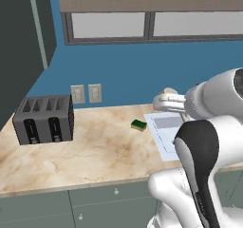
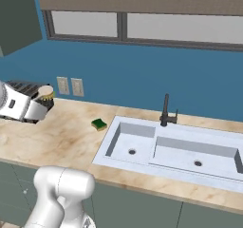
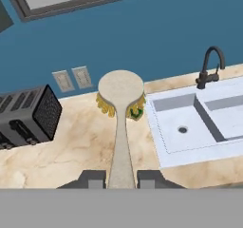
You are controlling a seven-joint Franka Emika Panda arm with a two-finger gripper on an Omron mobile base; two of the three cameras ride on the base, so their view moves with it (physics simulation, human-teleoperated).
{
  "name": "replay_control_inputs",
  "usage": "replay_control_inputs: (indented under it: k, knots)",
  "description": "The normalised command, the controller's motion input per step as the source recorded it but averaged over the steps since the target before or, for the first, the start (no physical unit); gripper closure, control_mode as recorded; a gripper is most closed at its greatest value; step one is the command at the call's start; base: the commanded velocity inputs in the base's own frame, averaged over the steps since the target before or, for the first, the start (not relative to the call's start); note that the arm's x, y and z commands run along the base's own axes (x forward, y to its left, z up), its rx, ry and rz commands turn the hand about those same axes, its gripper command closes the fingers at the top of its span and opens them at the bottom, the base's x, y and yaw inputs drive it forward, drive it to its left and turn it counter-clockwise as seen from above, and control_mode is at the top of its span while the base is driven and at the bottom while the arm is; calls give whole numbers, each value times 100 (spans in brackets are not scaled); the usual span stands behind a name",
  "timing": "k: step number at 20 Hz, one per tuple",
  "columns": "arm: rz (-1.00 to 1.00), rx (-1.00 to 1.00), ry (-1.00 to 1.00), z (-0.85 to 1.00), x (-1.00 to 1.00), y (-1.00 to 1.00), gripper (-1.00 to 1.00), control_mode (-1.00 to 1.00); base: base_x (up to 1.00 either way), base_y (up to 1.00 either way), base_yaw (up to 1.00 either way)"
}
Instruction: Locate and retrieve the dish brush and sponge from the cabinet. Place them next to the sink.
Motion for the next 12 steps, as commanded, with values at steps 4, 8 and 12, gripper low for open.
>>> replay_control_inputs:
  k: [4, 8, 12]
  knots:
    - [-25, -17, 7, -42, 59, -2, 100, -100, 0, 0, 0]
    - [-22, -5, 5, -69, 57, -3, 100, -100, 0, 0, 0]
    - [-5, 8, 13, -66, 54, -1, 100, -100, 0, 0, 0]
